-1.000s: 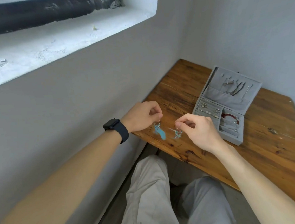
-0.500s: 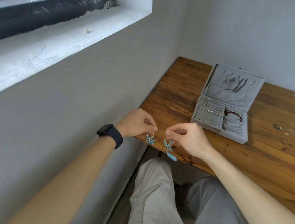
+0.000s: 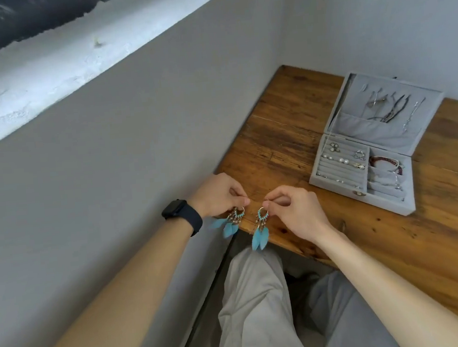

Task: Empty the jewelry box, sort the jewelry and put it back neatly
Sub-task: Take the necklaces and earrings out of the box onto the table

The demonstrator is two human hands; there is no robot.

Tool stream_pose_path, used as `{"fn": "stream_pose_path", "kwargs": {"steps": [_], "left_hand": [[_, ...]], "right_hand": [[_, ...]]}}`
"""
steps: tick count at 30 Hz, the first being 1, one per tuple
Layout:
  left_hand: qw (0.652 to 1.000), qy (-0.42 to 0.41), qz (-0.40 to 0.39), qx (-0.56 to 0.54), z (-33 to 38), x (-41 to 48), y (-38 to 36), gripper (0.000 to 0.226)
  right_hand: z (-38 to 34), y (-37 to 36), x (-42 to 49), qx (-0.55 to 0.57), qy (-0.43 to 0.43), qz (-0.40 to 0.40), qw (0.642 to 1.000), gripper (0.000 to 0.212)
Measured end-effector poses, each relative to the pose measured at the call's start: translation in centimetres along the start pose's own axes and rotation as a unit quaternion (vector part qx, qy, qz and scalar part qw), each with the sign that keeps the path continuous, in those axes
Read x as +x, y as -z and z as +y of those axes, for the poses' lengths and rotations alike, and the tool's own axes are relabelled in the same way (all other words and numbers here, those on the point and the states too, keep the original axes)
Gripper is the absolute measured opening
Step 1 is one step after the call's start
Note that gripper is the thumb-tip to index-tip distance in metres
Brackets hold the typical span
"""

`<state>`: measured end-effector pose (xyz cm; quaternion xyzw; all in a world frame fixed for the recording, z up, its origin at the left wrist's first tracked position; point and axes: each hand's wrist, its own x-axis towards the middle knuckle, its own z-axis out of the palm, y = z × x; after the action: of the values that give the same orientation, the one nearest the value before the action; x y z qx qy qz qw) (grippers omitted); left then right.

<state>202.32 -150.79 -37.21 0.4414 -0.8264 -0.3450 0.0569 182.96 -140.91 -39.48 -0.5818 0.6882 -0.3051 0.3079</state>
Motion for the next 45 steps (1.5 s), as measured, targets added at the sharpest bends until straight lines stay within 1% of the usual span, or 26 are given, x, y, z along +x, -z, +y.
{"fn": "stream_pose_path", "kwargs": {"steps": [3, 7, 11, 14, 18, 20, 22, 25, 27, 29, 31, 33, 35, 40, 45], "left_hand": [[1.0, -0.012, 0.009, -0.008, 0.1, 2.3, 0.1, 0.01], [1.0, -0.02, 0.009, -0.007, 0.2, 4.9, 0.3, 0.012], [1.0, -0.03, -0.002, 0.006, 0.1, 6.9, 0.7, 0.017], [0.999, -0.034, 0.003, 0.018, 0.0, 7.8, 0.8, 0.014], [0.999, -0.034, 0.01, 0.013, -0.1, 8.6, 0.7, 0.014], [0.999, -0.027, 0.013, 0.01, 0.0, 8.6, 0.5, 0.023], [1.0, -0.02, 0.023, 0.002, 0.0, 8.5, 0.4, 0.027], [0.998, -0.012, 0.058, -0.019, -0.1, 7.7, 0.1, 0.024], [0.992, -0.01, 0.122, -0.02, -0.2, 6.6, -0.5, 0.017], [0.983, -0.012, 0.182, -0.006, -0.2, 5.2, -1.5, 0.015], [0.979, -0.023, 0.202, 0.008, -0.2, 3.8, -3.0, 0.02], [0.978, -0.026, 0.208, 0.017, -0.2, 2.8, -4.2, 0.029], [0.974, -0.018, 0.223, 0.03, -0.3, 2.4, -4.8, 0.031], [0.975, -0.006, 0.215, 0.05, -0.1, 2.2, -4.7, 0.033], [0.98, -0.016, 0.191, 0.058, -0.3, 2.1, -4.3, 0.036]], "right_hand": [[0.5, 0.3, 1.6, -0.021, 0.013, 0.038, 0.999, 0.006], [1.3, 0.9, 3.7, -0.052, 0.028, 0.059, 0.997, 0.004], [1.6, 1.4, 5.1, -0.088, 0.049, 0.067, 0.993, 0.008], [1.8, 1.7, 6.0, -0.106, 0.054, 0.046, 0.992, 0.011], [1.6, 1.8, 7.0, -0.141, 0.055, 0.026, 0.988, 0.021], [1.5, 1.8, 7.2, -0.151, 0.053, 0.037, 0.986, 0.03], [1.4, 1.8, 7.1, -0.151, 0.046, 0.055, 0.986, 0.034], [1.6, 1.6, 5.8, -0.139, 0.036, 0.091, 0.985, 0.03], [1.9, 1.1, 4.5, -0.128, 0.038, 0.118, 0.984, 0.026], [2.0, 0.2, 3.2, -0.123, 0.04, 0.137, 0.982, 0.024], [2.1, -0.7, 2.4, -0.129, 0.036, 0.147, 0.98, 0.025], [2.1, -1.5, 2.1, -0.143, 0.027, 0.158, 0.977, 0.029], [2.0, -2.2, 2.0, -0.155, 0.021, 0.17, 0.973, 0.031], [1.7, -3.1, 2.1, -0.159, -0.002, 0.194, 0.968, 0.031], [1.6, -3.5, 1.8, -0.153, -0.008, 0.212, 0.965, 0.034]]}}
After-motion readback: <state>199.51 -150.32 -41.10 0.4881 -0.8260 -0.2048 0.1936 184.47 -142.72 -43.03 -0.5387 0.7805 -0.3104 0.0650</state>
